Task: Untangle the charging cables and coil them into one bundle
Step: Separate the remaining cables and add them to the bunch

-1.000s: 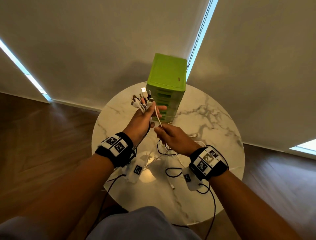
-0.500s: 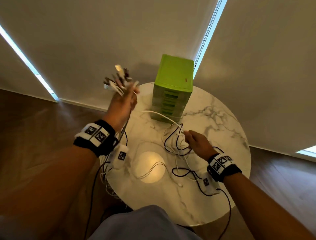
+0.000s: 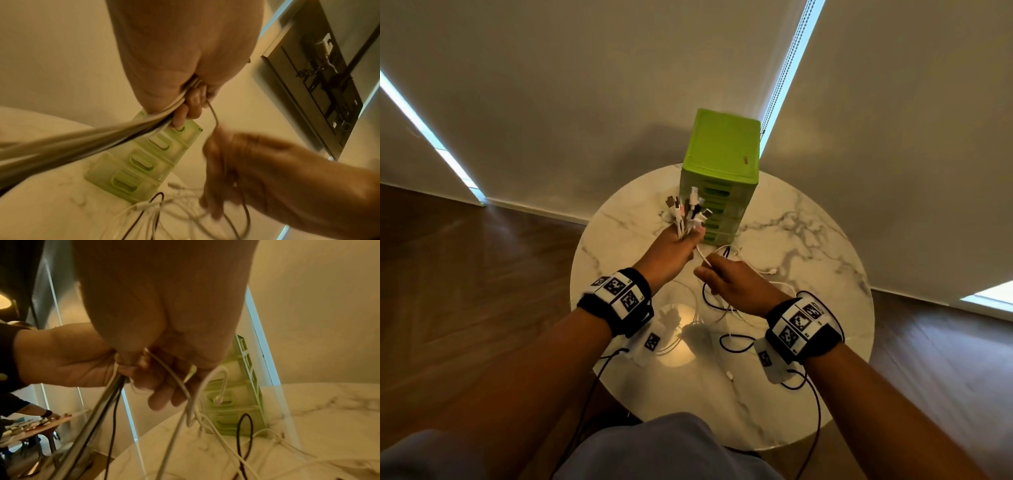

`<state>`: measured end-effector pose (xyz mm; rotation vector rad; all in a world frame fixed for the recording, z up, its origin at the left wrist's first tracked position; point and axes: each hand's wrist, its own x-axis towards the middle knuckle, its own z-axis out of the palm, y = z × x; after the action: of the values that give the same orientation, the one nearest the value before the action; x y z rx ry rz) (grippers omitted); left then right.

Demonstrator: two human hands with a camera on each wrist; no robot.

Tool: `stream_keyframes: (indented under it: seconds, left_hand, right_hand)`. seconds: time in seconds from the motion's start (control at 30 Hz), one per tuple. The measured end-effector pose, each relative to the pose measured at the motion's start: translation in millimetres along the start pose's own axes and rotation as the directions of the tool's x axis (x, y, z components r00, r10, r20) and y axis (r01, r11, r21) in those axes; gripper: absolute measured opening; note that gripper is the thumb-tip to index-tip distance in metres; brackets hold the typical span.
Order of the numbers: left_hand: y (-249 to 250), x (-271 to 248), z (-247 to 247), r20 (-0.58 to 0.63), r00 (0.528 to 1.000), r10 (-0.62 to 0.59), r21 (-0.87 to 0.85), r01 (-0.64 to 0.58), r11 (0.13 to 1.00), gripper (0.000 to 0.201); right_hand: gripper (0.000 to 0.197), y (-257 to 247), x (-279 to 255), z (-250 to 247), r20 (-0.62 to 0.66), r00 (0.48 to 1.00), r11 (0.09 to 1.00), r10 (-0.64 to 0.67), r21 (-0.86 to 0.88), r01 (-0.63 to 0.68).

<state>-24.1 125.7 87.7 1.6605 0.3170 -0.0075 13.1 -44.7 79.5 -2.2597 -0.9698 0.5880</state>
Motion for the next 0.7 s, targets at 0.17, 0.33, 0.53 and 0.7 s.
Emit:
stream_keyframes:
  seconds: [0.17, 0.33, 0.53, 0.7]
  left_hand:
    - [5, 15, -26, -0.24, 0.968, 0.071, -0.094, -0.096, 0.991, 0.028]
    - [31, 22, -76, -0.437, 0.891, 0.121, -0.149, -0.204, 0.967, 0.016]
    - [18, 15, -74, -0.393, 0.884, 0.253, 0.228, -0.173, 0.958, 0.023]
    - [20, 0, -52, -0.327, 0.912, 0.249, 0.227, -0.18, 0.957, 0.017]
  right_hand:
    - [0.027, 57, -7, 3, 0.133, 0.958, 0.963, 0.256, -0.123, -0.24]
    - [0.037, 93, -30, -1, 0.114, 0.933, 0.937, 0.341, 0.035, -0.346]
    - [0.03, 70, -21, -18, -0.052, 0.93, 0.902, 0.363, 0.272, -0.337]
    - [0.042, 58, 0, -29, 0.09, 0.811, 0.809, 0.578, -0.198, -0.554]
